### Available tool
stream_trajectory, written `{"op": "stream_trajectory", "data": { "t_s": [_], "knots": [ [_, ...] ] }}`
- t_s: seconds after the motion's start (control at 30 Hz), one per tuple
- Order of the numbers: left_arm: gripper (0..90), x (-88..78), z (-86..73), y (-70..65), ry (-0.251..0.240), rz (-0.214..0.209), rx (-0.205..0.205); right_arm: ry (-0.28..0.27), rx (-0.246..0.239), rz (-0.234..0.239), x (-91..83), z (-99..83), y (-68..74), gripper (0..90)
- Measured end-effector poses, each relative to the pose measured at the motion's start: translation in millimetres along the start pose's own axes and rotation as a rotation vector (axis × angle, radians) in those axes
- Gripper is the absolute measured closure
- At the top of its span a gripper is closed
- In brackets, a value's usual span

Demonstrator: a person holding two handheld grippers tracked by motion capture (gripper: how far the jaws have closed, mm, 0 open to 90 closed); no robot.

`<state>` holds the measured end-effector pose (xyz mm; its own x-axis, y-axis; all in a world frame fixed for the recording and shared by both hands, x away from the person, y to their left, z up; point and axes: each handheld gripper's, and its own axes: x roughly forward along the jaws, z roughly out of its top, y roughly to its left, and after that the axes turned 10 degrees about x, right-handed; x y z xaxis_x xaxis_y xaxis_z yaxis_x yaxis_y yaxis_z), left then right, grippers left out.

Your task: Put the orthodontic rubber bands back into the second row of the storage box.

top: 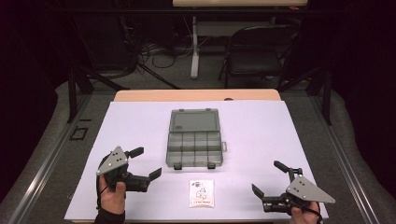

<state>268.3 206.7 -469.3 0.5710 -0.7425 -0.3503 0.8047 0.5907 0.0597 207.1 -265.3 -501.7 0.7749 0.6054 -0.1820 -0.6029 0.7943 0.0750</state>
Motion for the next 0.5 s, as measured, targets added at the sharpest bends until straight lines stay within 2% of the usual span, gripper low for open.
{"op": "stream_trajectory", "data": {
  "t_s": [0.07,0.1,0.13,0.17,0.27,0.37,0.5],
  "knots": [
    [1.7,1.6,1.4,0.0,0.003,-0.007,-0.001,0.004,-0.002,0.002,-0.2,0.0,-0.3,0.0],
    [1.7,3.1,2.8,0.2,0.012,-0.015,0.001,0.004,-0.001,0.003,-0.3,-0.1,-0.3,0.0],
    [1.7,6.6,5.3,0.1,0.043,-0.014,0.003,0.004,0.0,0.002,-0.3,-0.1,-0.4,0.0],
    [1.7,6.6,5.3,0.1,0.043,-0.014,0.003,0.003,0.0,0.003,-0.2,-0.1,-0.6,0.0],
    [1.7,14.3,6.4,1.2,0.065,-0.034,-0.026,0.002,0.0,0.003,0.1,-0.1,-0.7,0.0],
    [1.6,17.8,6.8,2.4,0.08,-0.039,-0.026,0.003,-0.004,0.004,0.5,-0.2,-1.0,0.0],
    [1.5,22.2,8.4,4.5,0.08,-0.06,-0.052,0.005,0.001,0.004,0.5,-0.3,-0.9,0.0]
  ]
}}
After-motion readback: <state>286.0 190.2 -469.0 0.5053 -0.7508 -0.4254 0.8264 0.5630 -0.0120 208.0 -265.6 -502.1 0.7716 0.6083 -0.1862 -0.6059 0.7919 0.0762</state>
